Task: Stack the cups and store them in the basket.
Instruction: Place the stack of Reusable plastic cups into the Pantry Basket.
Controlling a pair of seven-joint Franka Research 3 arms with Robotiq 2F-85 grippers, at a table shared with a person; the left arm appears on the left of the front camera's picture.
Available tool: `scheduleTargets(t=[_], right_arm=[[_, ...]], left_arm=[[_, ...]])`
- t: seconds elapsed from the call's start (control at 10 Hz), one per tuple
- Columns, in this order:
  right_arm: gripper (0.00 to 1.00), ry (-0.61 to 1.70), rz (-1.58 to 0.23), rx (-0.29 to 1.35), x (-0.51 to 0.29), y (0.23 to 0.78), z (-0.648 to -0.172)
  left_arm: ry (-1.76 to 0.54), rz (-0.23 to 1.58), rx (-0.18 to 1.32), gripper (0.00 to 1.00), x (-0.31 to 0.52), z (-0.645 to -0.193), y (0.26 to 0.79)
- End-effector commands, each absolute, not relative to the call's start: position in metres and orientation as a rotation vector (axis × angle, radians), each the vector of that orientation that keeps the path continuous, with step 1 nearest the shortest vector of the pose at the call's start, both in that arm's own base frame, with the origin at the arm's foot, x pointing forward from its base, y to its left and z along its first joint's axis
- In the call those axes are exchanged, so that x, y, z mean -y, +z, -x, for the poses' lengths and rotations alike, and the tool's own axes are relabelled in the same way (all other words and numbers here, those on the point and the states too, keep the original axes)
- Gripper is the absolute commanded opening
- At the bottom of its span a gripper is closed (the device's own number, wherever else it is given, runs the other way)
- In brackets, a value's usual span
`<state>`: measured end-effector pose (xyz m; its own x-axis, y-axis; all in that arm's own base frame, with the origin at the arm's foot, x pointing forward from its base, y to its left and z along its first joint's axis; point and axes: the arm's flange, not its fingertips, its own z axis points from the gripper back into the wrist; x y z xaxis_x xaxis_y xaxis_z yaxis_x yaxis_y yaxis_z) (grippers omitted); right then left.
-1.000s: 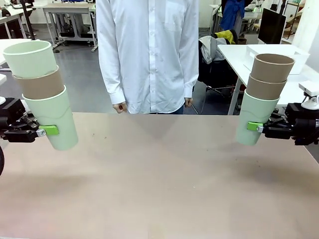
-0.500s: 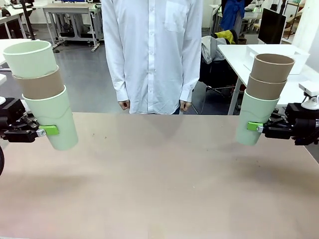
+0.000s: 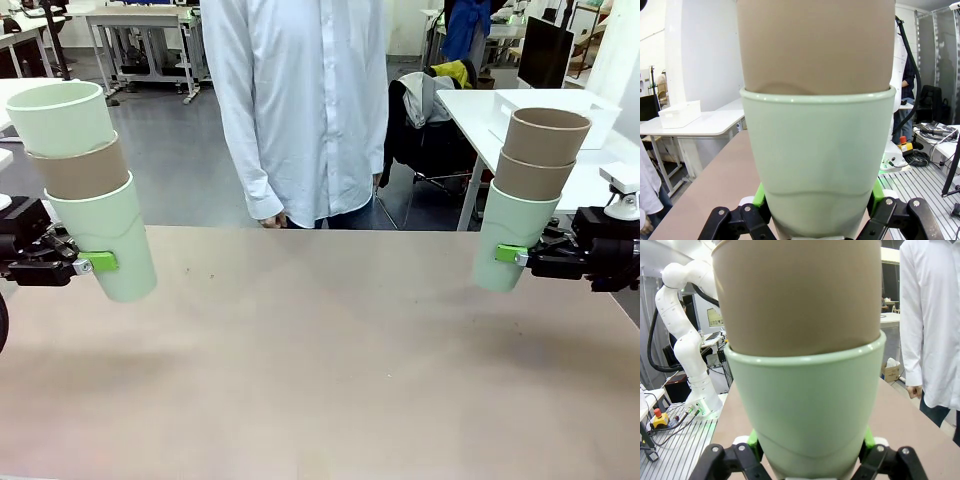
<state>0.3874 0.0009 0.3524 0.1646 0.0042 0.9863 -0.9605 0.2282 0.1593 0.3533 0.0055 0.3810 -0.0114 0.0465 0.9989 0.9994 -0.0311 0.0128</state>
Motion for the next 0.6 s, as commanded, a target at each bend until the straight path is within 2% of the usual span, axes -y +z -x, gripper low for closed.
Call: scheduleTargets(t=[0.0, 0.5], right_arm=[[0.86, 0.934, -1.098, 1.174, -0.0015, 0.3563, -0.3876], [0.86, 0.934, -1.098, 1.174, -0.0015, 0.3563, -0.3876]], left_arm=[[-1.222, 1.268, 1.24, 0.86, -0.0049, -0.3527, 0.3835], [-1.222, 1.268, 1.24, 0.86, -0.0049, -0.3527, 0.3835]])
